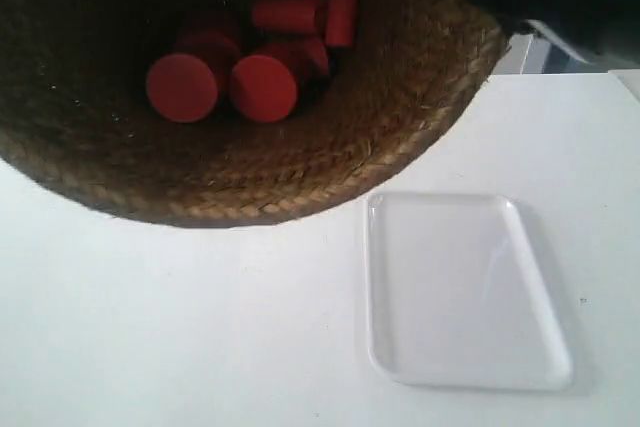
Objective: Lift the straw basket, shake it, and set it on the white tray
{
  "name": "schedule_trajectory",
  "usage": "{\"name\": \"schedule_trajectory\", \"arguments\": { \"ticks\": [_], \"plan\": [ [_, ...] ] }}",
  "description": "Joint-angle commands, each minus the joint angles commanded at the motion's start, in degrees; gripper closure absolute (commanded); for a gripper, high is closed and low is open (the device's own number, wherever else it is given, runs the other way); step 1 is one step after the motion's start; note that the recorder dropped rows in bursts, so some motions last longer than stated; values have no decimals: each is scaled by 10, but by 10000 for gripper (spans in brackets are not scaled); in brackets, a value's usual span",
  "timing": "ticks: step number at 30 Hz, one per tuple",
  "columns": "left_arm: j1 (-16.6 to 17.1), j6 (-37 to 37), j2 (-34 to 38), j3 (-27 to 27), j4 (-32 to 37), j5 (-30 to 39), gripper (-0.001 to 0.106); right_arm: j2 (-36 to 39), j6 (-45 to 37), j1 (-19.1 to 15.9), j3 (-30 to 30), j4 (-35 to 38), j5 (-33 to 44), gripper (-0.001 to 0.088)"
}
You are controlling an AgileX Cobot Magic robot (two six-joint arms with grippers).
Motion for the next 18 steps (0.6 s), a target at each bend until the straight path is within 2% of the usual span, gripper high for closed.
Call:
{"name": "schedule_trajectory", "arguments": {
  "ticks": [3, 5, 7, 10, 12, 15, 16, 18],
  "plan": [
    [0, -1, -29, -41, 0, 70, 1053, -38, 3, 2, -41, 2, 110, 868],
    [0, -7, -54, -65, 2, 70, 1053, -69, 37, 7, -64, 22, 160, 868],
    [0, -6, -55, -57, 2, 48, 1053, -67, 43, 10, -46, 3, 130, 868],
    [0, -1, -4, -9, 4, 17, 1053, 3, 29, 8, 5, -4, 28, 868],
    [1, -18, 2, -12, 2, 42, 1053, 14, 39, 6, -4, 15, 50, 868],
    [0, -25, -43, -54, -2, 82, 1053, -38, 58, 16, -53, 17, 154, 868],
    [0, -26, -54, -61, -2, 75, 1053, -51, 69, 19, -61, 18, 165, 868],
    [0, -25, -59, -48, 4, 54, 1053, -50, 63, 22, -47, -3, 139, 868]
  ]
}}
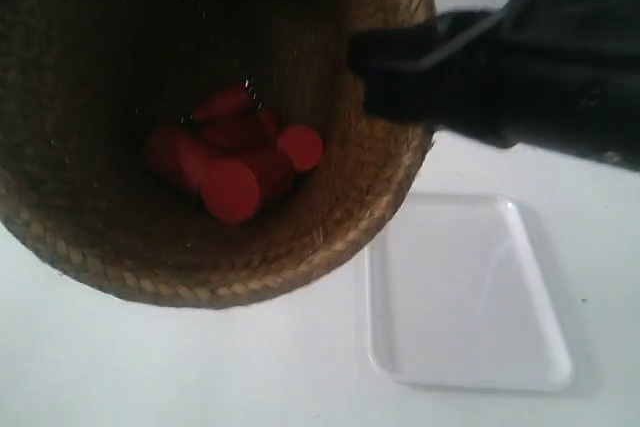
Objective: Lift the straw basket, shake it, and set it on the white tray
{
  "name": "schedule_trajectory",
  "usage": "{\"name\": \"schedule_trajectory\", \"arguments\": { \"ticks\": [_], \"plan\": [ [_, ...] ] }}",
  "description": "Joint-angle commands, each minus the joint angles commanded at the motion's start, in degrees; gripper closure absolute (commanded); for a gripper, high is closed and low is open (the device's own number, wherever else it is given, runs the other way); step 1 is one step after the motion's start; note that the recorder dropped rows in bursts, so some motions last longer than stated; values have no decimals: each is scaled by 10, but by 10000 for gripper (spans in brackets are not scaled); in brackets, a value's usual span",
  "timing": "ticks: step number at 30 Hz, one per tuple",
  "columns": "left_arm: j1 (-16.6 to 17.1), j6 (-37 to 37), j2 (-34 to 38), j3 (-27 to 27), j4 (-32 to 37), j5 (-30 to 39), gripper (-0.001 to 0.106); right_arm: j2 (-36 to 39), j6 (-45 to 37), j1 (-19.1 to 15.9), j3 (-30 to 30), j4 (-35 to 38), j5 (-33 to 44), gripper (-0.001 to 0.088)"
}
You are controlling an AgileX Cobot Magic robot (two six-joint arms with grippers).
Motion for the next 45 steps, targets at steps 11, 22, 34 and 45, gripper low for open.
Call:
{"name": "schedule_trajectory", "arguments": {
  "ticks": [11, 22, 34, 45],
  "plan": [
    [0, 6, 52, 36, 1, 0, 1053, 57, -3, 15, 39, -21, -118, 868],
    [0, 8, 26, -17, -6, 17, 1053, -8, 11, 45, 48, -27, -53, 868],
    [0, 6, 26, -21, -24, 20, 1053, -41, 51, 54, 67, -32, -85, 868],
    [0, -56, 16, -16, 1, 49, 1053, -42, 51, 58, 96, -18, -69, 868]
  ]
}}
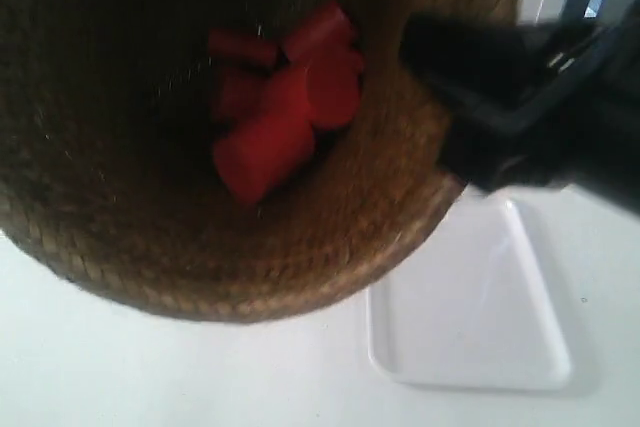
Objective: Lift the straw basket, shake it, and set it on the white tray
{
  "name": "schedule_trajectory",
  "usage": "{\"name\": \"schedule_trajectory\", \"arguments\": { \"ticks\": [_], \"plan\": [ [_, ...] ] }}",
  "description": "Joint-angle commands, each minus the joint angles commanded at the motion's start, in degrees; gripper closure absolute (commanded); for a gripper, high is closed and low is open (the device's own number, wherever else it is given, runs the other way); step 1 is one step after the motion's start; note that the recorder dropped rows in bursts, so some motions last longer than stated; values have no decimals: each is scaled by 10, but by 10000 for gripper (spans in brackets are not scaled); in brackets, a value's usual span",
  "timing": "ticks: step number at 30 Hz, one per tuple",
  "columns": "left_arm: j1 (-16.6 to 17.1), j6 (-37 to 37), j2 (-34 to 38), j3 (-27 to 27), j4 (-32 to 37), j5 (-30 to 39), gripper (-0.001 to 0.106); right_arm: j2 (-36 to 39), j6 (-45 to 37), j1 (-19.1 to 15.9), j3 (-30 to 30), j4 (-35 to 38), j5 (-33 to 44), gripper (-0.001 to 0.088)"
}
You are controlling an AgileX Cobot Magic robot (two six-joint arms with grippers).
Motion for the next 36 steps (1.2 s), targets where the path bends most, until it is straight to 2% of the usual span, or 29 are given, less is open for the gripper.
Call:
{"name": "schedule_trajectory", "arguments": {
  "ticks": [2, 3, 5, 7, 9, 12, 14, 15, 17, 19, 20, 23, 25, 26, 28, 30, 33, 36],
  "plan": [
    [0, 13, -16, -36, -1, 0, 1053, -37, 7, 9, -36, 0, 33, 868],
    [0, 13, -20, -44, 24, 0, 1053, -54, 3, 13, -45, -5, 37, 868],
    [0, -11, -19, -23, 84, -1, 1053, -62, -31, 12, -30, -27, 2, 868],
    [0, -61, 1, 21, 122, -22, 1053, -24, -44, 6, 5, -23, -61, 868],
    [0, -72, 5, 30, 107, -25, 1053, -6, -39, 6, -4, -12, -52, 868],
    [0, -35, -23, -8, 63, -21, 1053, -38, -36, 14, -66, -13, 24, 868],
    [0, -30, -36, -36, 64, -27, 1053, -55, -39, 14, -92, -14, 56, 868],
    [0, -25, -38, -38, 79, -26, 1053, -59, -55, 14, -89, -22, 59, 868],
    [0, -30, -30, -8, 108, -21, 1053, -39, -77, 8, -51, -29, 42, 868],
    [0, -32, -4, 37, 107, -28, 1053, 8, -85, 7, -6, -29, 12, 868],
    [0, -32, 2, 40, 97, -28, 1053, 18, -85, 7, -4, -27, 16, 868],
    [0, -12, -19, -3, 57, -26, 1053, -14, -82, 10, -47, -27, 81, 868],
    [0, -9, -30, -42, 80, -27, 1053, -44, -81, 10, -71, -27, 81, 868],
    [0, -17, -30, -42, 105, -27, 1053, -52, -81, 10, -67, -27, 59, 868],
    [0, -36, -14, -7, 133, -34, 1053, -30, -81, 5, -33, -25, -29, 868],
    [0, -59, 7, 14, 128, -46, 1053, 4, -83, -2, -15, -23, -73, 868],
    [0, -62, -2, -19, 94, -39, 1053, -7, -79, -5, -48, -17, -30, 868],
    [0, -55, -18, -66, 97, -41, 1053, -43, -50, -3, -84, -17, 46, 868]
  ]
}}
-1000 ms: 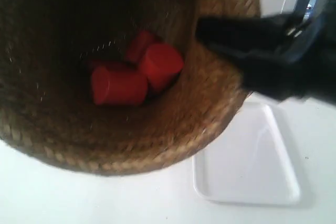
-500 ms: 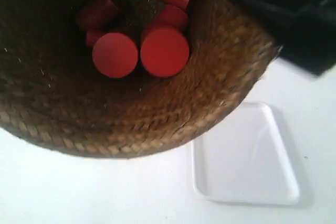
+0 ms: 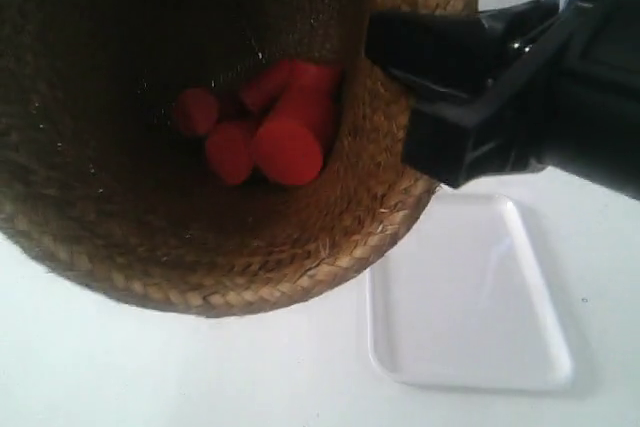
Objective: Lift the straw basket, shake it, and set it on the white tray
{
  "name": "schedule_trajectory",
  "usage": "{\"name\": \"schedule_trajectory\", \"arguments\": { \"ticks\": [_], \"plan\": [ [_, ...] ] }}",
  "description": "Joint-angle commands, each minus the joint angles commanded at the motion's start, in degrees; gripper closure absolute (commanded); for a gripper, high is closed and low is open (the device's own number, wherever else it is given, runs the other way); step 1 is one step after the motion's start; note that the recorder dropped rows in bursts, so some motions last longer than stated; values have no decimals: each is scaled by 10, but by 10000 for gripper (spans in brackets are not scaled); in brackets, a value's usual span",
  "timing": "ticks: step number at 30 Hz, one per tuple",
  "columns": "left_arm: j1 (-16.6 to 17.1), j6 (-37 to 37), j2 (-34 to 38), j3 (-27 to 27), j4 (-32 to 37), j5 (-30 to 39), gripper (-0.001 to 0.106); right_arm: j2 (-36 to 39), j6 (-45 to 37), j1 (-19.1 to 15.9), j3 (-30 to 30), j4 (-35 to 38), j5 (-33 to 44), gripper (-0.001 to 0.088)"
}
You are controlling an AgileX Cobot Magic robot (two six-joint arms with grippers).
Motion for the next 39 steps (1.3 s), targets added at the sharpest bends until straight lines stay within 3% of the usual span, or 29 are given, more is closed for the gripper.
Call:
{"name": "schedule_trajectory", "arguments": {
  "ticks": [2, 4, 7, 10, 14, 17, 19, 21, 23, 25, 26, 29, 31, 33, 34, 35, 38, 39],
  "plan": [
    [0, 22, 13, 19, 26, 2, 1053, 18, -25, -6, 27, -23, -34, 868],
    [0, 9, 45, 52, -2, 5, 1053, 64, -28, -22, 57, -22, -80, 868],
    [0, 30, 38, 31, -36, 51, 1053, 52, -2, -22, 25, -19, -12, 868],
    [0, 46, 11, 15, -34, 39, 1053, 9, -1, -18, -3, -20, 20, 868],
    [0, 46, 31, 74, -34, 5, 1053, 51, -20, -38, 44, -34, -86, 868],
    [0, 50, 28, 77, -72, 19, 1053, 68, -3, -46, 34, -34, -21, 868],
    [0, 60, -2, 57, -98, 49, 1053, 35, 11, -39, 7, -32, 60, 868],
    [0, 84, -22, 47, -100, 59, 1053, 3, 24, -35, 0, -25, 77, 868],
    [0, 115, -21, 68, -96, 32, 1053, 2, 21, -38, 25, -46, 12, 868],
    [0, 139, 13, 112, -136, -22, 1053, 48, 26, -52, 62, -51, -89, 868],
    [0, 139, 28, 120, -152, -26, 1053, 64, 30, -57, 64, -51, -98, 868],
    [0, 156, 11, 90, -168, 68, 1053, 47, 30, -54, 6, -50, 35, 868],
    [0, 158, -13, 67, -147, 83, 1053, 15, 29, -49, -29, -50, 99, 868],
    [0, 163, -19, 80, -134, 43, 1053, 4, 23, -50, -21, -71, 70, 868],
    [0, 164, 6, 130, -133, -13, 1053, 41, 26, -62, 18, -98, -10, 868],
    [0, 157, 25, 146, -144, -25, 1053, 64, 26, -70, 26, -98, -21, 868],
    [0, 129, 39, 126, -152, 3, 1053, 93, 59, -82, -16, -97, 114, 868],
    [0, 123, 39, 118, -151, -15, 1053, 93, 71, -83, -20, -99, 119, 868]
  ]
}}
